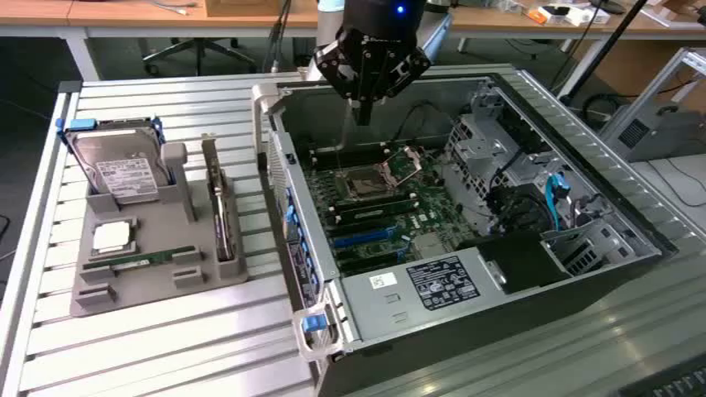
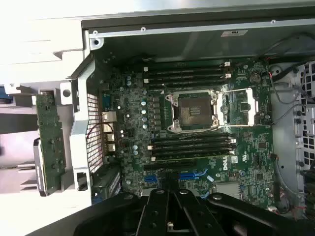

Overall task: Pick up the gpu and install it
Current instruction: 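Reach for the gpu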

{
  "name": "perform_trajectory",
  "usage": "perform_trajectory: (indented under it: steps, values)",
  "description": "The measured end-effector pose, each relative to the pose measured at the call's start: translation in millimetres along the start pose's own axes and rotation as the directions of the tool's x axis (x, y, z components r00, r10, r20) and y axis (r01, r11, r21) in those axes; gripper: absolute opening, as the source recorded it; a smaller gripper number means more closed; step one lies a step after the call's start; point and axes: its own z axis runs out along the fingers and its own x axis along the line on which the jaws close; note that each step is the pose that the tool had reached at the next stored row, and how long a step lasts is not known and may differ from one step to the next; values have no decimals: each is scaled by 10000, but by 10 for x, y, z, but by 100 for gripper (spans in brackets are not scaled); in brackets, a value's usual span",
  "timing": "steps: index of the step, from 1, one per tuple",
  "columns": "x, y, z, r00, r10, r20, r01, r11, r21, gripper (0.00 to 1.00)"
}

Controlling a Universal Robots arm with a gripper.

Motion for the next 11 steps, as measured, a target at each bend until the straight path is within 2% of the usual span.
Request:
perform_trajectory:
  steps: [11]
  values:
    - [18,0,2,10000,2,2,-2,10000,-3,11]
